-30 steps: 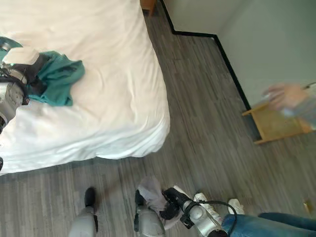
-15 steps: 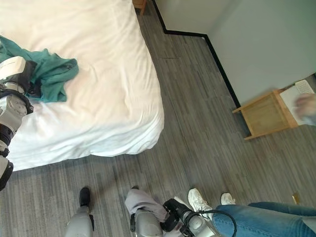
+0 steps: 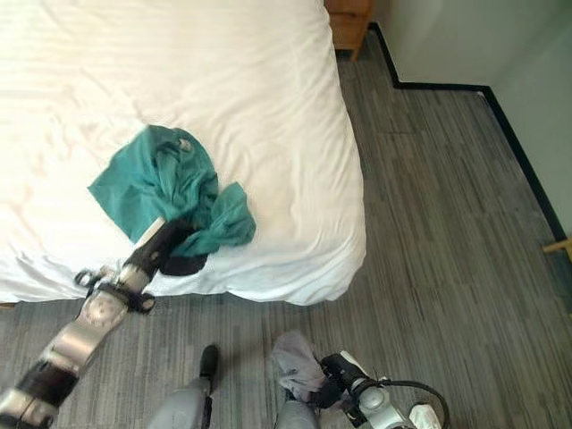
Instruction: Pick up bed clothes into laundry basket.
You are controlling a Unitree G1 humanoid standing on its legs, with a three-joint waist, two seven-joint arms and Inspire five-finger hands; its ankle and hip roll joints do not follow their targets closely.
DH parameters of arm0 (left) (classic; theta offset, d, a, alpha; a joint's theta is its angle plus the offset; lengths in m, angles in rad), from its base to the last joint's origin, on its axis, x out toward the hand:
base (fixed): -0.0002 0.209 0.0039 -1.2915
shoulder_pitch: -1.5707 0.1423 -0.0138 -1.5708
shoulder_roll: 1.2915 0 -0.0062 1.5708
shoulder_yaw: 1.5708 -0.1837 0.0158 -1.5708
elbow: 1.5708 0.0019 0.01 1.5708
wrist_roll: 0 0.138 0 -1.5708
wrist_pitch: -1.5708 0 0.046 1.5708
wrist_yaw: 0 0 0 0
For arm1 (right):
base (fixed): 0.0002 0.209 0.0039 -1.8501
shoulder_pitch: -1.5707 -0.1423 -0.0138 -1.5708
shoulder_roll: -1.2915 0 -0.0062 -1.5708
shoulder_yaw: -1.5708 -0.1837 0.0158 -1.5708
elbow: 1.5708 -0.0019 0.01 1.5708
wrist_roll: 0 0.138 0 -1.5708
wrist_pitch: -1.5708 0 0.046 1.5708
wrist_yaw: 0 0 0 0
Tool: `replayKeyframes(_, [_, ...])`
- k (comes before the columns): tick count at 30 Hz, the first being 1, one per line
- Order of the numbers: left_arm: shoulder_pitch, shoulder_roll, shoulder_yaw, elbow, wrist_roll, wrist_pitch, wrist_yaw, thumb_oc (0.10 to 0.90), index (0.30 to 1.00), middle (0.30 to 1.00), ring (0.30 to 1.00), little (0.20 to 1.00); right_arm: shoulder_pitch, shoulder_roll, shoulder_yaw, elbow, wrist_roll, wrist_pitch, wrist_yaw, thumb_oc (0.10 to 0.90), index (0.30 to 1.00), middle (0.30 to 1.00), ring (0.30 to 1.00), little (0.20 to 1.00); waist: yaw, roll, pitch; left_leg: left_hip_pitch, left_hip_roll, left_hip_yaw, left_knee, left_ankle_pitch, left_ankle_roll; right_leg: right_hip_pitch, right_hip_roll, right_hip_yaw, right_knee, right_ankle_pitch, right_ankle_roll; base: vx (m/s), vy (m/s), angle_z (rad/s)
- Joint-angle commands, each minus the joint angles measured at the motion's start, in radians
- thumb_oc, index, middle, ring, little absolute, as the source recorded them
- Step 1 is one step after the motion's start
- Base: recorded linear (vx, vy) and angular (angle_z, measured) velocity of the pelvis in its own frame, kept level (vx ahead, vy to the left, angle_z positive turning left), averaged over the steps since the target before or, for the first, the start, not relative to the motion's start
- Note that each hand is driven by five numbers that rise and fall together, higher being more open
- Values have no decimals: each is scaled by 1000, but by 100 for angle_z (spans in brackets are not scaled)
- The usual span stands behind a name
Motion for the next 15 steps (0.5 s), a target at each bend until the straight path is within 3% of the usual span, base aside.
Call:
replayKeyframes(1, [22,-9,119,-113,-157,-86,-38,400,300,300,300,300,68,-31,-29,50,10,-9,-4,400,300,300,300,300,53,-8,-87,-70,-34,-57,40,-40,2,4,-72,-6,115,-48,68,26,-48,33])
replayKeyframes(2, [28,-8,122,-118,-158,-83,-39,400,300,300,300,300,69,-31,-28,51,10,-9,-4,400,300,300,300,300,50,-8,-88,-70,-34,-59,40,-40,1,6,-72,-8,114,-48,68,16,-54,41])
replayKeyframes(5, [217,-84,175,-177,-328,-68,-97,400,300,300,300,300,86,-18,-66,70,30,-8,-14,400,300,300,300,300,90,5,-117,-68,-50,-95,49,-36,-4,45,-73,-52,103,-53,62,27,-51,47])
replayKeyframes(7, [295,-98,199,-209,-282,-69,-108,400,300,300,300,300,105,-4,-96,59,75,-15,-18,400,300,300,300,300,103,7,-133,-68,-55,-107,54,-36,-6,61,-71,-65,97,-56,61,25,-45,44])
replayKeyframes(12, [300,-158,106,-149,-330,-45,-123,400,300,300,300,300,98,39,-142,78,233,-30,-26,400,300,300,300,300,101,7,-162,-56,-60,-108,55,-42,-5,83,-74,-72,85,-59,60,8,-8,21])
replayKeyframes(14, [222,-160,50,-139,-287,-44,-100,400,300,300,300,300,88,49,-180,-6,355,-53,-48,400,300,300,300,300,52,8,-166,-41,-53,-80,44,-48,0,66,-77,-40,97,-53,59,-36,48,-7])
replayKeyframes(15, [220,-160,49,-137,-287,-45,-100,400,300,300,300,300,88,49,-181,-7,355,-52,-48,400,300,300,300,300,54,9,-165,-40,-53,-78,44,-48,0,65,-78,-38,99,-54,59,-28,76,-33])
